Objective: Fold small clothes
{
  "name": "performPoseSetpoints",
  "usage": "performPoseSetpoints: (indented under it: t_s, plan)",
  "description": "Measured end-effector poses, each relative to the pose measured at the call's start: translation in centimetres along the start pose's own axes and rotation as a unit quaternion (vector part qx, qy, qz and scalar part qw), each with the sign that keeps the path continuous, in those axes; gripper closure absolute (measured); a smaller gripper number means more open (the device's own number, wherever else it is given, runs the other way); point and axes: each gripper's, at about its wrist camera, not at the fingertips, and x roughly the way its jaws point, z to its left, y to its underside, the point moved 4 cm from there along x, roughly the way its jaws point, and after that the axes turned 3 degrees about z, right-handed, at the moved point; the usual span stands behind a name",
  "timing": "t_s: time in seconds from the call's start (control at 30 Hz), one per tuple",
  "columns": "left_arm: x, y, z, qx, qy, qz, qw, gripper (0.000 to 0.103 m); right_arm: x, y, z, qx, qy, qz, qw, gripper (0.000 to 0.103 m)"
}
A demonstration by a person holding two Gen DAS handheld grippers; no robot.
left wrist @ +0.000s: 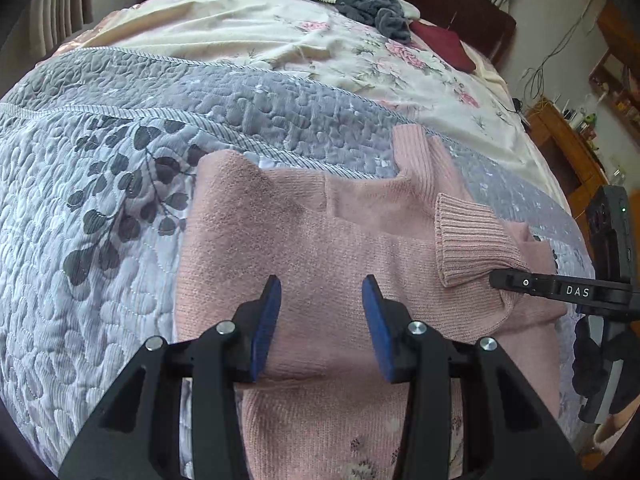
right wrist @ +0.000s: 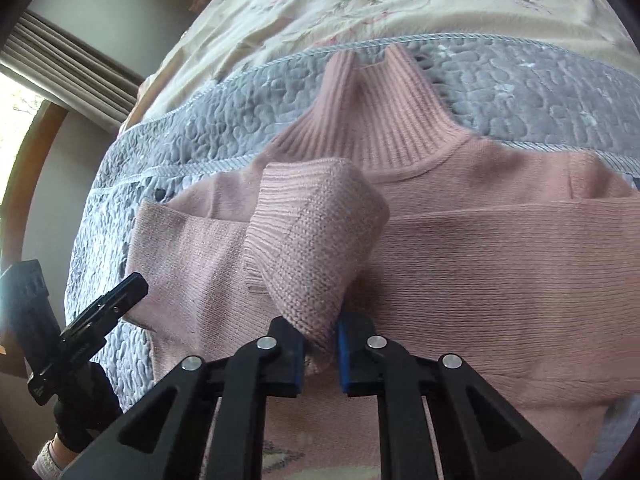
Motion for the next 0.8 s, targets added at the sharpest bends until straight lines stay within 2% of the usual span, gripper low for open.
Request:
performPoseSetpoints:
  t_s: [0.17,0.27,0.3,0.33,0.4,0.5,0.63,0.8]
  plan:
    - [3.3,0.6,-0.9,0.016,-0.012,0.036,0.9992,0.061,1.7,1.0,-3.3,0.019,0.011,0.023,0.999,0.089]
    - [4.4,1.0,-0.8,0.029,-0.025,0.044,0.9983,0.061,1.6,1.3,-3.8,0.019,0.005,0.034,0.999,0.084]
    - [4.4,1.0,-0.9,0.033,-0.025,0.046,0.9981,0.061,1.1,1.3,-3.6,0.011,0.012,0.033,0.999,0.077]
    - [4.1,0.9,-0.9,0.032,-0.023,0.048,0.9981,0.061,0.3,1.1,-3.4,-0.003,0.025,0.024,0.999,0.07]
    - [3.2,0.5,-0.8,0.021,-0.012,0.047,0.9986,0.06,-1.6,0.7,-2.6,-0.033,0.053,0.0,0.998,0.063]
    - [1.9,0.0,-1.0,0.018,-0.01,0.031,0.9993,0.055,-2.8,0.0,0.1,-0.089,0.061,-0.011,0.994,0.057]
    - [2.6,-0.2,-1.4,0.018,-0.013,0.042,0.9989,0.055,-0.3,-0.6,4.5,-0.168,0.091,0.005,0.982,0.054]
    - [4.3,0.6,-1.3,0.028,-0.024,0.057,0.9977,0.055,4.3,-0.9,6.1,-0.199,0.127,0.047,0.971,0.052]
